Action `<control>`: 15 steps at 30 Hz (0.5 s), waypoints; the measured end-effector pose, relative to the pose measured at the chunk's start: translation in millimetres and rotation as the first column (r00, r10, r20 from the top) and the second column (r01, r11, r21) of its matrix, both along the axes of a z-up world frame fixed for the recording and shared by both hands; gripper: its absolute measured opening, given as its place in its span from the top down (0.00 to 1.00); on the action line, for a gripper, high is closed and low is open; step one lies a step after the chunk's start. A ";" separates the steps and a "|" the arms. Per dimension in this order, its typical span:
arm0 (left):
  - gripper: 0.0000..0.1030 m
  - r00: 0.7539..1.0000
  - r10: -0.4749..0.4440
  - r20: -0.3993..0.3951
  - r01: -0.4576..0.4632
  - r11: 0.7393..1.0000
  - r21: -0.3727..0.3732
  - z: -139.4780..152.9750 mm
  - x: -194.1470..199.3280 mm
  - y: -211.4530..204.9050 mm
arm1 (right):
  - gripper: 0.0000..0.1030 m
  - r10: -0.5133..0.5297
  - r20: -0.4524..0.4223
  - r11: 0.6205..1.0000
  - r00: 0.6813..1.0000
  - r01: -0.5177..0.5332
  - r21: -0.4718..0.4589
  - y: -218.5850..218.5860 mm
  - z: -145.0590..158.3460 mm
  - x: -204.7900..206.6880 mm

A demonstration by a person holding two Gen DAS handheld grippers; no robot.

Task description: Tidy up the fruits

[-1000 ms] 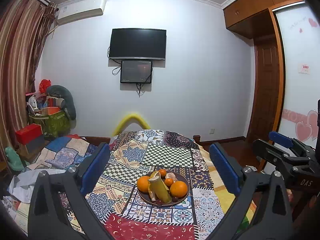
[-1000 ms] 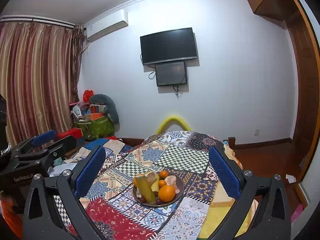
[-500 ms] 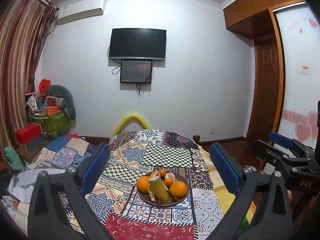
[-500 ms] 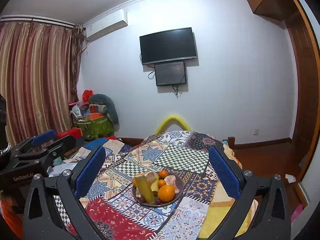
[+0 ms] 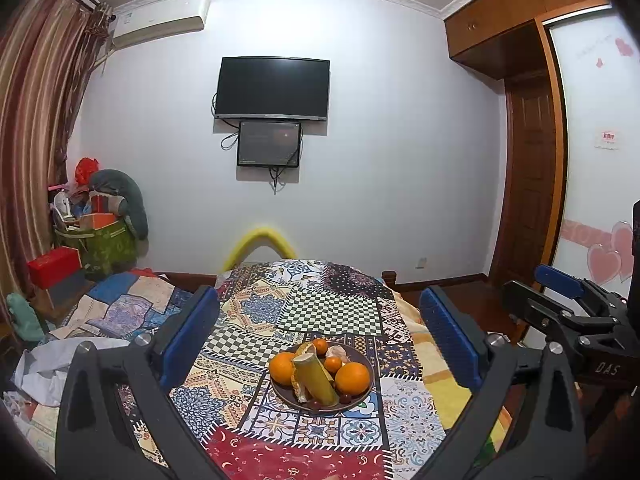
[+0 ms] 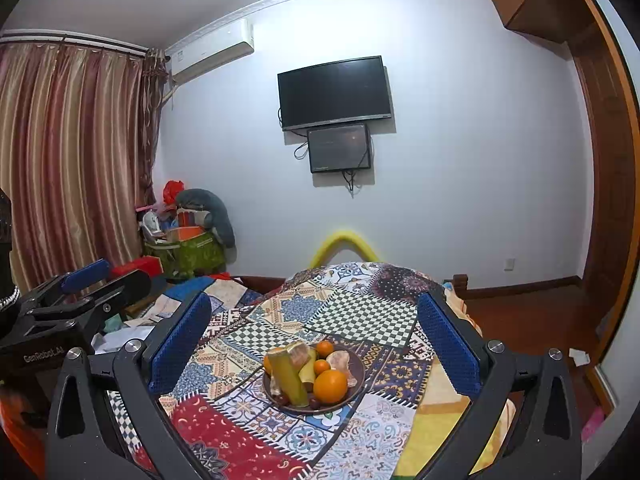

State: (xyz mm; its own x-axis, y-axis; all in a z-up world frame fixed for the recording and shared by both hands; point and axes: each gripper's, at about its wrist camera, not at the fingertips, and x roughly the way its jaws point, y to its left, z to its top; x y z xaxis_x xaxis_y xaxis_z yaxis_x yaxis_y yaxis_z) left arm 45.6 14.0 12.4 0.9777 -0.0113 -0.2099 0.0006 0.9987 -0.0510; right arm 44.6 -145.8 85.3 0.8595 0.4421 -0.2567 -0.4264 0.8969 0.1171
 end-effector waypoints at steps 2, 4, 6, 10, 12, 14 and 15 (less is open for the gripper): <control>0.01 1.000 -0.004 -0.001 0.004 1.000 -0.003 1.0 0.4 0.0 | 0.00 0.000 0.001 1.000 1.000 0.000 0.000 -0.1 0.2 -0.2; 0.01 1.000 -0.010 -0.006 0.010 1.000 -0.005 1.5 0.5 0.9 | 0.00 0.000 0.001 1.000 1.000 0.000 0.000 0.0 0.1 -0.2; 0.01 1.000 -0.016 -0.013 0.016 1.000 -0.006 1.1 1.4 1.2 | 0.00 -0.001 0.000 1.000 1.000 0.001 0.000 0.1 0.0 -0.2; 0.01 1.000 -0.017 -0.015 0.017 1.000 -0.004 -0.8 0.8 1.9 | 0.00 -0.001 0.000 1.000 1.000 0.001 0.000 0.1 -0.1 -0.1; 0.01 1.000 -0.018 -0.014 0.018 1.000 -0.003 -0.6 0.1 2.5 | 0.00 -0.002 0.002 1.000 1.000 0.002 -0.002 -0.1 0.2 -0.4; 0.01 1.000 -0.019 -0.014 0.019 1.000 -0.001 -0.5 -0.3 2.9 | 0.00 -0.003 0.004 1.000 1.000 0.003 -0.002 -0.5 1.1 -0.9; 0.01 1.000 -0.022 -0.014 0.022 1.000 0.000 -0.6 -0.6 3.1 | 0.00 -0.002 0.003 1.000 1.000 0.003 -0.002 -0.4 1.0 -0.8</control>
